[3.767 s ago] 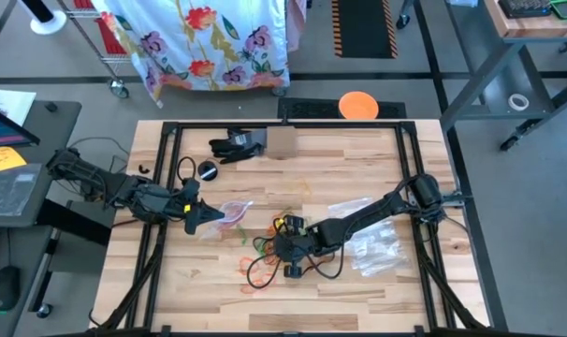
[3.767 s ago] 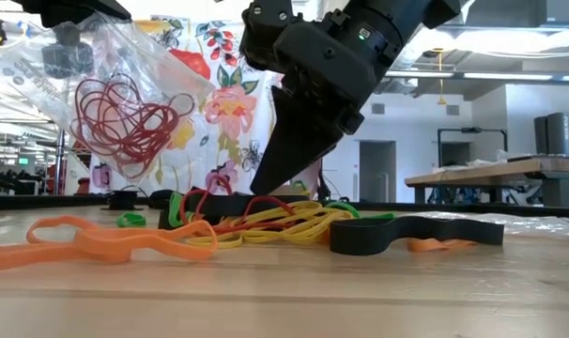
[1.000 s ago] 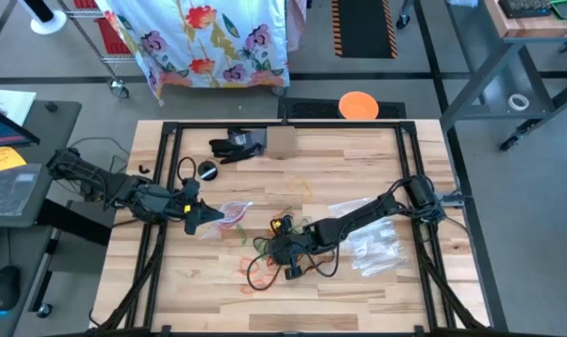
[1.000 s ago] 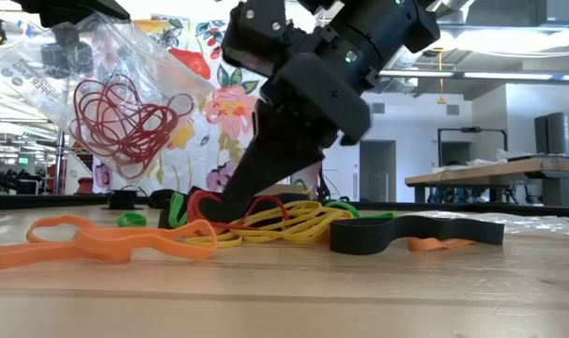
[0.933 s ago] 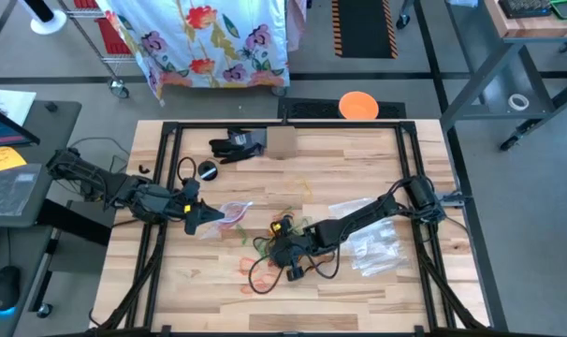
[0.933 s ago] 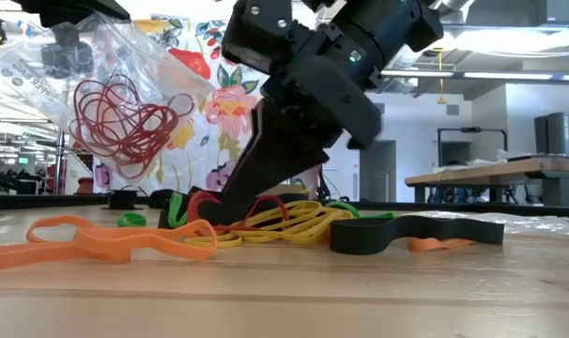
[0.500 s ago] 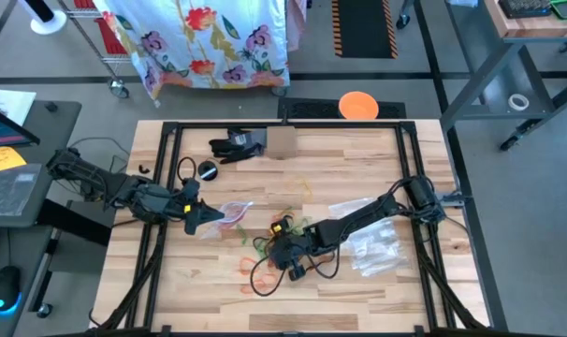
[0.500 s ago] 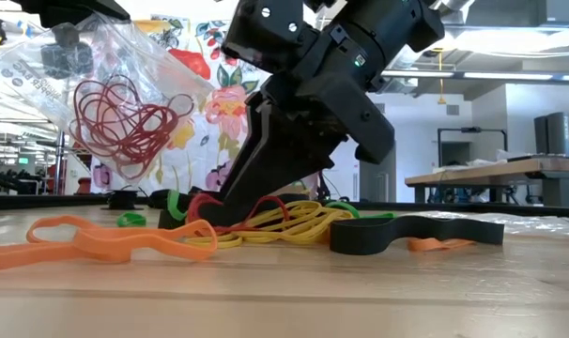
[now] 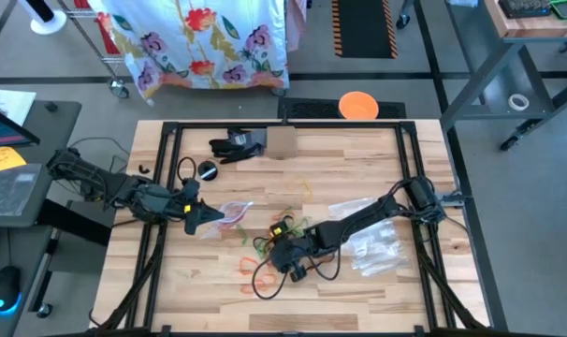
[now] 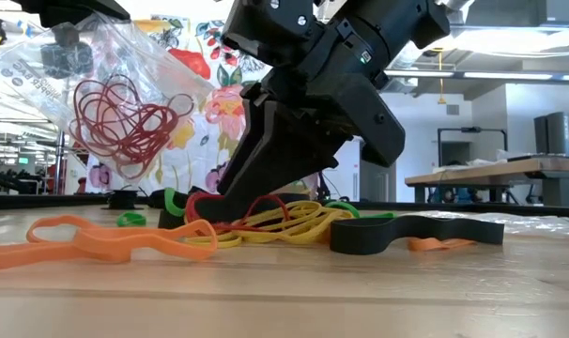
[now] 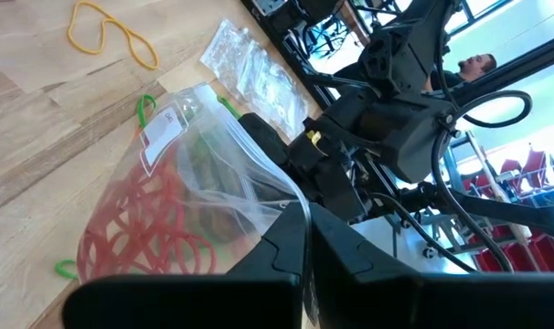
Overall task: Sort rubber bands
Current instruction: Put the red rubber band into the transparent zip bag
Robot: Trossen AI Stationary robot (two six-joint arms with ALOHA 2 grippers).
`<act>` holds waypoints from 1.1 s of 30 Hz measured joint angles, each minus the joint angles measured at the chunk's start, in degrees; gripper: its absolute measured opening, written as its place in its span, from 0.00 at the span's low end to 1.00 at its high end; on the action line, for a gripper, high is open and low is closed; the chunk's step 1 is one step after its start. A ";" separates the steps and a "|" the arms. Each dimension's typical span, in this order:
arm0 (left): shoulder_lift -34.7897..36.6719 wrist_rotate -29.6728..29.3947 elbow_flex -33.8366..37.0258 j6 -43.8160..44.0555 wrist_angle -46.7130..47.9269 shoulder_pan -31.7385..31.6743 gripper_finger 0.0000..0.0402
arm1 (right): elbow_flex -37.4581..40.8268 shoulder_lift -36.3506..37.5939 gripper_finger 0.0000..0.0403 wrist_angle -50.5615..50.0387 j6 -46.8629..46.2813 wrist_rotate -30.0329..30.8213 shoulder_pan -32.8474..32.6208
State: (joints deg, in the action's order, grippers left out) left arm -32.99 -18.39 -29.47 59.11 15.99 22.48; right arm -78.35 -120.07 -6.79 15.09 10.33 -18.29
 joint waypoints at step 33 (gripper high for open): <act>-0.02 -0.02 0.00 -0.62 0.04 -0.01 0.00 | -9.61 0.52 0.00 -2.41 -0.97 2.43 -3.51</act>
State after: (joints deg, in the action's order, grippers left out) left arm -33.01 -18.41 -29.47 58.49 16.03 22.47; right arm -87.95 -119.55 -9.19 14.13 12.75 -21.80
